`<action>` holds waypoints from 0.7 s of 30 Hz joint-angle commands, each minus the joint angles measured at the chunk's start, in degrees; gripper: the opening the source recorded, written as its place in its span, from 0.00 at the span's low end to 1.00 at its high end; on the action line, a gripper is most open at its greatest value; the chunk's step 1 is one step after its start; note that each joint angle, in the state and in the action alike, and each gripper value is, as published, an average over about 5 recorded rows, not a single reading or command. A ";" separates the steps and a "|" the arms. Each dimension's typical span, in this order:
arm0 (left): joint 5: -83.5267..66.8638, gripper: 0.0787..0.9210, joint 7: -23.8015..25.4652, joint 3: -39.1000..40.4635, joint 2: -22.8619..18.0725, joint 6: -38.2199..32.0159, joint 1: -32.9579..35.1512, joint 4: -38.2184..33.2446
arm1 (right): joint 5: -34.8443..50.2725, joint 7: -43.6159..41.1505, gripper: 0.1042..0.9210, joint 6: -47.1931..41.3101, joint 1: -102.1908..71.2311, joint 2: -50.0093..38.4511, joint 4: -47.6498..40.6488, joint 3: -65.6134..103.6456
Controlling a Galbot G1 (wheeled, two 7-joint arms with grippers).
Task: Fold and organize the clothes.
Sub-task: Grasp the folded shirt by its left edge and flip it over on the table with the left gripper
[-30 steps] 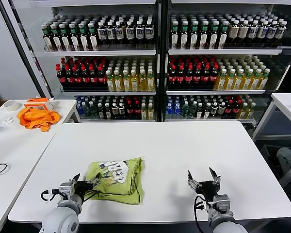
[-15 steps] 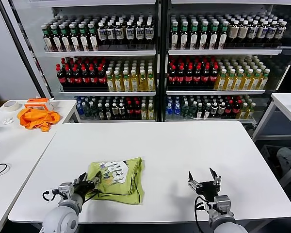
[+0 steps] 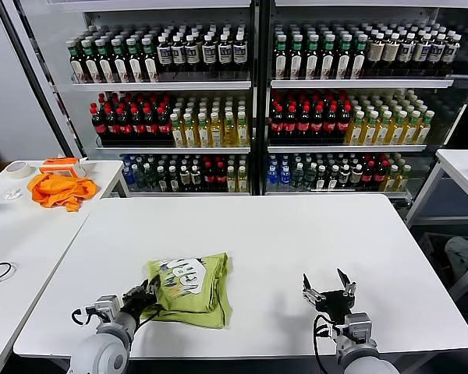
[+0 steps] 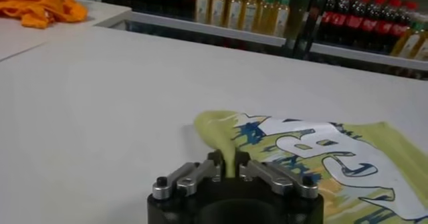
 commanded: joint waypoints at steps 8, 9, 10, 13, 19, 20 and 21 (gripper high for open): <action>1.98 0.02 -0.37 -6.74 9.58 0.64 1.82 -14.17 | 0.15 0.05 0.88 -0.09 0.53 -0.34 0.08 0.49; 1.60 0.02 -0.60 -8.35 11.73 0.99 2.08 -14.97 | 0.16 0.05 0.88 -0.11 0.66 -0.34 0.06 0.42; 1.25 0.02 -0.78 -10.03 13.85 1.40 2.46 -15.36 | 0.17 0.05 0.88 -0.13 0.81 -0.33 0.03 0.33; -0.39 0.02 -1.07 -16.19 20.01 2.88 4.22 -15.20 | 0.23 0.03 0.88 -0.17 1.33 -0.31 -0.16 0.01; -5.76 0.02 0.25 -32.36 31.82 4.76 11.05 -11.01 | 0.69 -0.12 0.88 0.10 2.56 -0.26 -0.99 -0.48; -6.06 0.02 0.89 -34.18 32.92 4.77 12.09 -10.71 | 0.75 -0.15 0.88 0.17 2.72 -0.26 -1.08 -0.53; -6.34 0.02 1.39 -34.63 33.60 4.79 12.44 -10.75 | 0.80 -0.18 0.88 0.24 2.84 -0.28 -1.14 -0.58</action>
